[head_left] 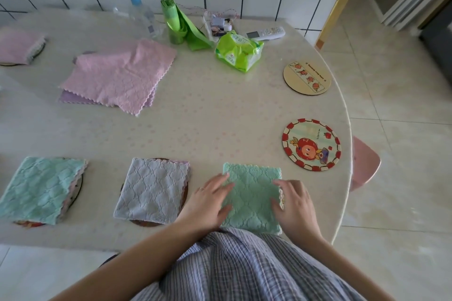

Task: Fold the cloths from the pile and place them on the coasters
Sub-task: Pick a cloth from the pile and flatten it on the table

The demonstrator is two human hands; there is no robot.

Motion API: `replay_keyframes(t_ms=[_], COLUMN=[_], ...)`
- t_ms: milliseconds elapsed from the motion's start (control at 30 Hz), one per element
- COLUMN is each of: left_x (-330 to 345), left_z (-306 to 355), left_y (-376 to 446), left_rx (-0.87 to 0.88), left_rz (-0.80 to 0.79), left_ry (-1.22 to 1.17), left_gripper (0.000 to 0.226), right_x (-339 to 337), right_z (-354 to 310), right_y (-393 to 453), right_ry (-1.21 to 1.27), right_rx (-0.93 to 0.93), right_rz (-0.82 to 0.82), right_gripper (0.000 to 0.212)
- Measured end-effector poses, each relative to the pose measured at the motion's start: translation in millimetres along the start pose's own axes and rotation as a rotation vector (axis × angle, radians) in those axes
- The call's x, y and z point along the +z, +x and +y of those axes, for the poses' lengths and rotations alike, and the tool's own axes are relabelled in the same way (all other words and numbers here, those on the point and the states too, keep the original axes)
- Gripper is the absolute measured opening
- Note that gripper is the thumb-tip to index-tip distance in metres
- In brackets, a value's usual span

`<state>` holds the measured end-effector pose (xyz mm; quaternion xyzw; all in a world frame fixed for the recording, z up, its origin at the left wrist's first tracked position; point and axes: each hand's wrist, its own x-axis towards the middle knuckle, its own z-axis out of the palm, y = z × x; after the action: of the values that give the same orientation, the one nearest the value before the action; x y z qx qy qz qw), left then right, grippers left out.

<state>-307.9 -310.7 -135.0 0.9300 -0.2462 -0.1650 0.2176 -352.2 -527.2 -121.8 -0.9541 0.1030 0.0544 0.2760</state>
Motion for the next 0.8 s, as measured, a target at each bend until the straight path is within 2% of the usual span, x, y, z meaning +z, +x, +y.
replay_keyframes(t_ms=[100, 167, 233, 333, 467, 667, 800], left_x=[9, 9, 7, -9, -52, -119, -154], left_z=[0, 0, -1, -2, -20, -108, -174], left_y=[4, 5, 6, 3, 1, -4, -12], left_rx=[0.118, 0.094, 0.078, 0.040, -0.143, -0.306, -0.396], left_rz=[-0.051, -0.147, -0.179, -0.108, 0.014, 0.229, 0.283], left_ry=[0.205, 0.234, 0.229, 0.101, -0.243, -0.439, -0.484], left_gripper=[0.062, 0.063, 0.063, 0.058, 0.044, 0.022, 0.020], right_x=[8, 12, 13, 13, 17, 48, 72], right_z=[-4, -5, -5, -11, -44, -134, -202], right_y=[-1, 0, 1, 7, 32, 90, 125], right_ry=[-0.194, -0.269, -0.278, -0.216, -0.108, 0.016, -0.028], right_rx=[-0.161, -0.171, -0.149, -0.138, -0.214, -0.372, -0.425], right_rz=[-0.157, -0.223, -0.239, -0.213, -0.150, -0.135, -0.240], right_gripper=[0.056, 0.059, 0.058, 0.053, 0.047, 0.044, 0.050])
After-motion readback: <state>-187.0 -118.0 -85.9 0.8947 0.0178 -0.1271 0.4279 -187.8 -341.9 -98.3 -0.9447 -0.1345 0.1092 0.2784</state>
